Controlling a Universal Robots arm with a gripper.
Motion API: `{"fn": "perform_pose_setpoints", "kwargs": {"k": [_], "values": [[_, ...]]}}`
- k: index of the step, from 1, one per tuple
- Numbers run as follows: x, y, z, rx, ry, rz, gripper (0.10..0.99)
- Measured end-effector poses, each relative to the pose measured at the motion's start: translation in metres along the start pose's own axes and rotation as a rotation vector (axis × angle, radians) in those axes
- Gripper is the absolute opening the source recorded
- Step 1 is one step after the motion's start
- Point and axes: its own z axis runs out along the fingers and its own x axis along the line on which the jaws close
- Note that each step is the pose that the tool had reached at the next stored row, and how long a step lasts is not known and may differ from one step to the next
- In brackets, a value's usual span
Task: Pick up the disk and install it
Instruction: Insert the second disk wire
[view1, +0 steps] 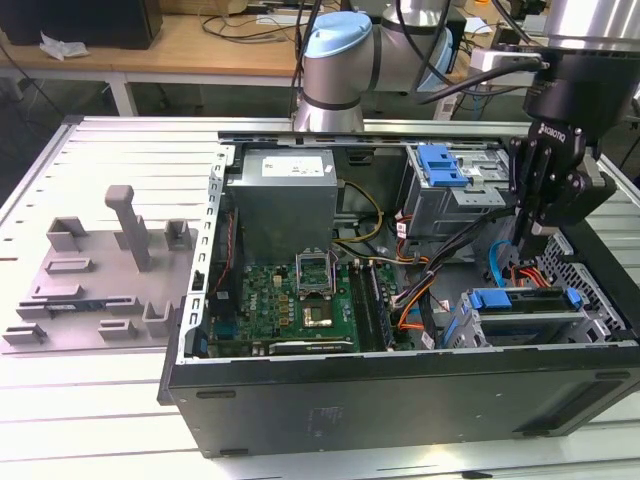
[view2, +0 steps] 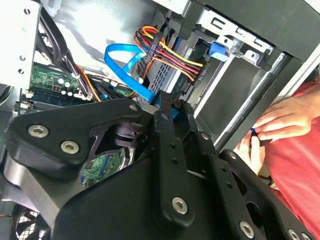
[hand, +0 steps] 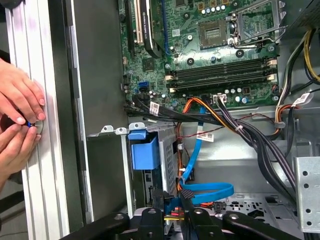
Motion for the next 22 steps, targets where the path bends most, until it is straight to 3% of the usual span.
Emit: {"fn": "perform_pose_setpoints", "kwargs": {"k": [5,13,14,16,17,18,22], "values": [[-0.0002,0.0000,-0.0001,-0.004,0.0051,0.014,0.259],[-0.0005,0.0000,0.0009,-0.012,0.0056,0.039,0.259],[-0.0005,0.0000,0.0011,-0.012,0.0056,0.040,0.180],[-0.0006,0.0000,0.0013,-0.013,0.0056,0.040,0.161],[0.0144,-0.0012,0.0062,0.006,-0.0350,0.047,0.161],[0.0212,-0.0011,0.0084,0.018,-0.0694,0.052,0.161],[0.0272,-0.0005,0.0103,0.018,-0.1082,0.053,0.161]]}}
